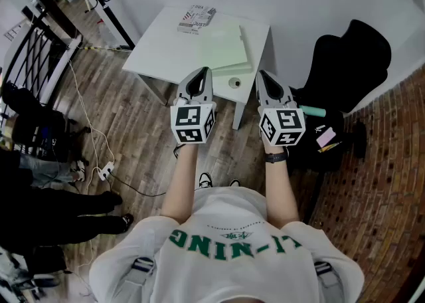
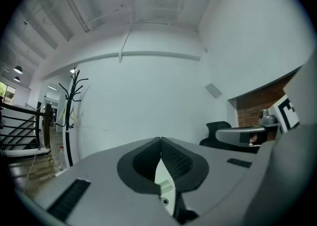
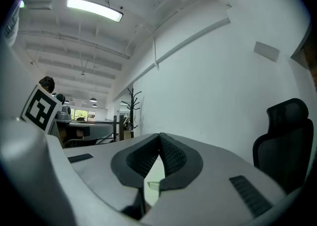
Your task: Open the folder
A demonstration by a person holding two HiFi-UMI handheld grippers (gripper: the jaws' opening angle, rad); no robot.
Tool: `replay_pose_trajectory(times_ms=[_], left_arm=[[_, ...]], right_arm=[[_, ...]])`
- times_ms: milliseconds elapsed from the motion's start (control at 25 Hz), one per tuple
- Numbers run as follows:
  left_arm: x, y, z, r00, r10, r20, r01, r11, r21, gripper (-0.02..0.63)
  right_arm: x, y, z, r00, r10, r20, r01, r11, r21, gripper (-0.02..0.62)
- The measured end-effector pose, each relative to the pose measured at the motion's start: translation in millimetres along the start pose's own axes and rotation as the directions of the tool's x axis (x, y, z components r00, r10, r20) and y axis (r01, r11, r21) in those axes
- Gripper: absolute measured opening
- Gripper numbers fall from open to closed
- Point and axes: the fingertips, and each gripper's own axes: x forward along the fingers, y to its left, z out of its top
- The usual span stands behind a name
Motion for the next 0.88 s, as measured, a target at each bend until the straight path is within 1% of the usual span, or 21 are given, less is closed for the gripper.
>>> replay_pose_trajectory(times_ms=[240,400,520,600,720,880], left_arm=[[-7.8,-28.5,-4.3,0.999,-0.054,-0.005,0.054,0.998,-0.023,0.015],[-12.7,-38.8,-13.8,0.998,-0.062,-0.014,0.061,0.997,-0.049,0.015],[-11.6,-32.3,-20.9,0.999,-0.049,-0.025,0.047,0.995,-0.084,0.014],[-5.6,-25.2,-23.1,0.998,-0.050,-0.025,0.048,0.995,-0.091,0.014],[14.2,-14.2,-23.6,0.998,-0.063,-0.019,0.061,0.995,-0.076,0.014],[60.7,12.3,-21.2,0.997,-0.075,-0.007,0.075,0.996,-0.056,0.014]], right_arm=[[-18.1,-5.7,-4.9,1.000,0.017,-0.002,-0.017,1.000,0.013,0.015],[-23.7,-8.0,-12.1,1.000,0.021,0.001,-0.021,0.999,0.044,0.015],[-16.0,-6.2,-20.4,0.999,0.025,-0.021,-0.023,0.997,0.072,0.015],[-5.2,-4.9,-25.1,0.999,0.030,-0.033,-0.027,0.996,0.086,0.015],[17.8,-6.1,-27.4,0.999,0.039,-0.028,-0.037,0.995,0.091,0.015],[68.2,-13.3,-24.1,0.999,0.047,-0.027,-0.046,0.997,0.055,0.015]])
